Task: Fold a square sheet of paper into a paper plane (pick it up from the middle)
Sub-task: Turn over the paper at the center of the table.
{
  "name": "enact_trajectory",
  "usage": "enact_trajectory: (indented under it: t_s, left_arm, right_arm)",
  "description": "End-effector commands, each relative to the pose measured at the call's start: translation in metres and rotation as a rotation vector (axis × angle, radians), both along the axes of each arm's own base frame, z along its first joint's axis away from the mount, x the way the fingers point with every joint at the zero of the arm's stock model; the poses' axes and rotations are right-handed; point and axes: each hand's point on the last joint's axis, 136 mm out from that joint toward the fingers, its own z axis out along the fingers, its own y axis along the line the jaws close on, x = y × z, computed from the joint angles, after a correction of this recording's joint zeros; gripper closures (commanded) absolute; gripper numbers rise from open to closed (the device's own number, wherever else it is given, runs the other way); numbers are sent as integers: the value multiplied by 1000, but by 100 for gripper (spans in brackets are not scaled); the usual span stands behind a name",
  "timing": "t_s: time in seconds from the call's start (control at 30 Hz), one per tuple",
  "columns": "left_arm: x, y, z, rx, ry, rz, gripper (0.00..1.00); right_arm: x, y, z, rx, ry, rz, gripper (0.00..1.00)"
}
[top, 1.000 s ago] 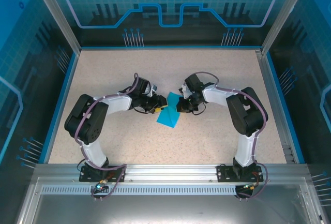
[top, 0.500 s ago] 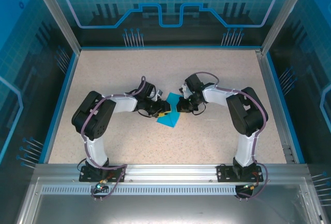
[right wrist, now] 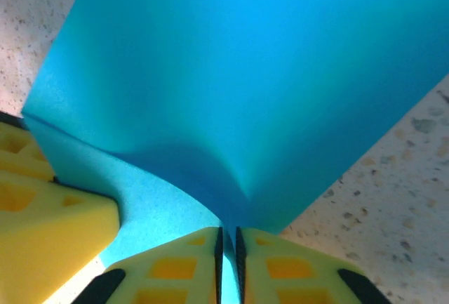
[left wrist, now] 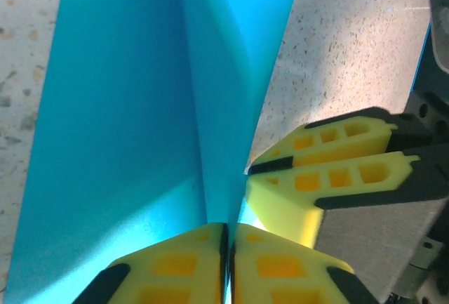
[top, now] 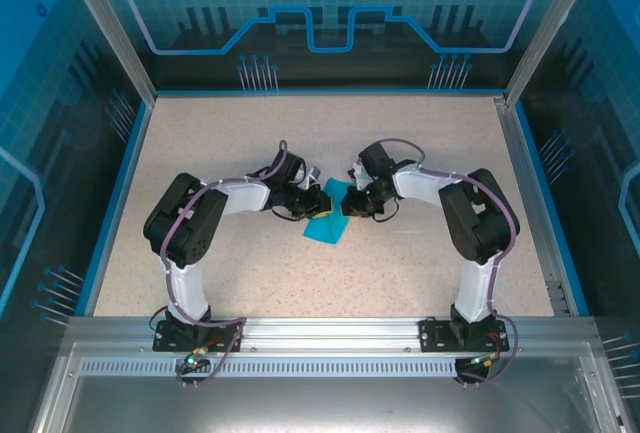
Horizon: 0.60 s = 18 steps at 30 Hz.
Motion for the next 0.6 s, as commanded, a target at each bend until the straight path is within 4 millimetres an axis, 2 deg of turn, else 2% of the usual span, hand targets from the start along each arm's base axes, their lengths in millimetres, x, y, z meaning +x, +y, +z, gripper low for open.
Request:
enact_trajectory:
  t_s: [0.0,0.17,0.3,0.43,0.57]
  left_arm:
    - [2,-1,-2,33,-18,-28,92]
    - [4,7,7,96,-60,-37,95]
    - [5,20,26,189,-110,-49,96]
    - [5,48,55,375,-199,-67,96]
    - [7,77,93,600,-330,-82,96]
  right_arm:
    - [12,-12,30,20,-65,-63,76]
    - [22,-41,61,-29,-169,-169,48]
    - [26,-70,81,-134,-264,-260,32]
    - [27,-93,101,-192,-353,-342,22]
    - [24,-105,116,-209,-409,-382,12]
